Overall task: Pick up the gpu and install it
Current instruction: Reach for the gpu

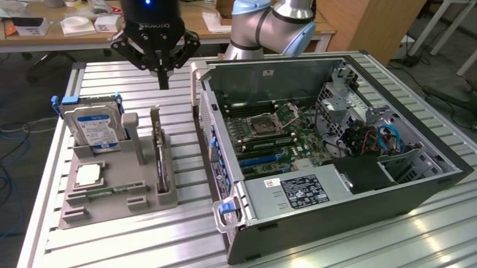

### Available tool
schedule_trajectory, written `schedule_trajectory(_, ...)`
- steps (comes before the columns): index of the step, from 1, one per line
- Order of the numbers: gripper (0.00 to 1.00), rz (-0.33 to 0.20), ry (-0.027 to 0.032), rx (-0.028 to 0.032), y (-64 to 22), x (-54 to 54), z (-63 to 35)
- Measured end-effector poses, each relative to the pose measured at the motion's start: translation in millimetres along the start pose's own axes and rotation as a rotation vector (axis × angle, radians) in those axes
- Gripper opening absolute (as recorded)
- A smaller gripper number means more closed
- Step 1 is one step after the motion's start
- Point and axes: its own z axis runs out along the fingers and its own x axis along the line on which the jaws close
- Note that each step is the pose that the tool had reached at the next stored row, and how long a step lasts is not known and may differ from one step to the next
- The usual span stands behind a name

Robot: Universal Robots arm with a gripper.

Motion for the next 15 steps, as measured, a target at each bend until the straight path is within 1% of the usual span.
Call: schedule_trajectory(15,0.1,0.0,0.0001,0.0001,-1.9,23.7,-0.4)
